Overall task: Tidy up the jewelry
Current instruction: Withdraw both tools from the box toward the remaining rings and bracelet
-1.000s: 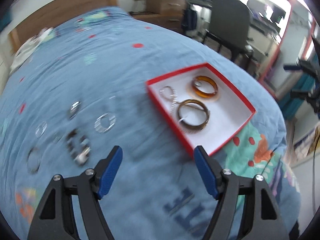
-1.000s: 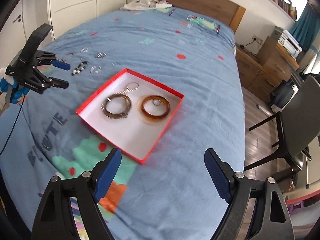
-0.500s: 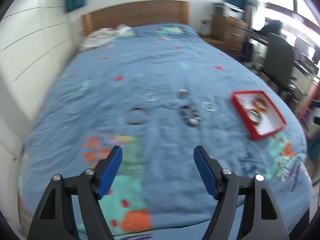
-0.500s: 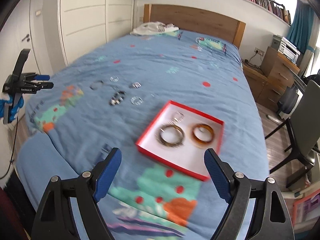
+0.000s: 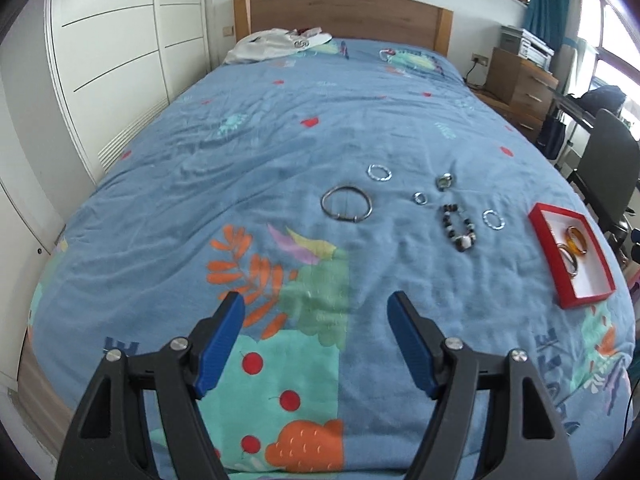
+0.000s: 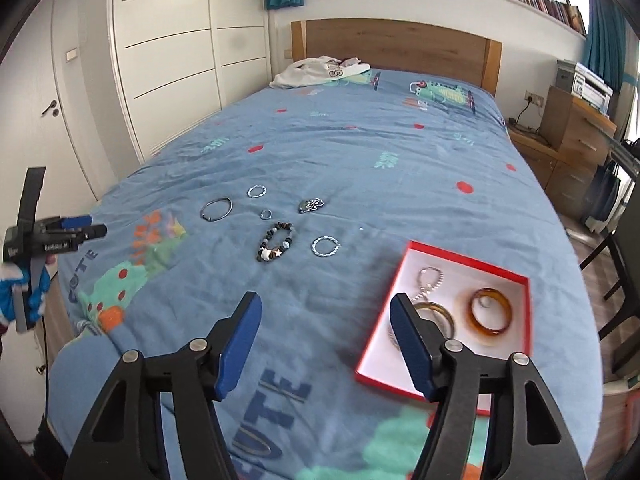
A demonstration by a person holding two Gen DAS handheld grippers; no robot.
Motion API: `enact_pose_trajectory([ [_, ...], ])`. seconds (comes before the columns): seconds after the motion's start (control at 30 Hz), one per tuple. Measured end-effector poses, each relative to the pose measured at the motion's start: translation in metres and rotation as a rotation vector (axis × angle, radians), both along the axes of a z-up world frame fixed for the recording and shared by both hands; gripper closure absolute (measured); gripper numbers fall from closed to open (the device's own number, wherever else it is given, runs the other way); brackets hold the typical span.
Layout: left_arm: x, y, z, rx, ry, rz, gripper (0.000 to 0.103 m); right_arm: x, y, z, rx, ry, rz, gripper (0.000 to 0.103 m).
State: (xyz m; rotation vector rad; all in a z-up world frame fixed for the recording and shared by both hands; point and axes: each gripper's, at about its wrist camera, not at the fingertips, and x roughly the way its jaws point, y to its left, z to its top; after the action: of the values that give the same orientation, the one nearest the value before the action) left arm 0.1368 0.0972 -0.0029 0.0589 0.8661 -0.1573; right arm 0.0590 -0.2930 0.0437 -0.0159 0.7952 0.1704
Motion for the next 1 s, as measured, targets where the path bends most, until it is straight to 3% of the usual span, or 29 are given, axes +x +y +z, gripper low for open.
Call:
enact_pose_trajectory([
  [0.57,0.059,-0.043,-0.063,-0.044,0.093,-0.039,0.031,0.069,0.010,-0.066,0.040,0.079,-0.087,0.045],
  [1.0,0.085,-0.064,-0.083,-0.035,0.099,-0.088,0.032,0.096,0.013,-0.096,0.056,0.121,-0.115,0.047],
])
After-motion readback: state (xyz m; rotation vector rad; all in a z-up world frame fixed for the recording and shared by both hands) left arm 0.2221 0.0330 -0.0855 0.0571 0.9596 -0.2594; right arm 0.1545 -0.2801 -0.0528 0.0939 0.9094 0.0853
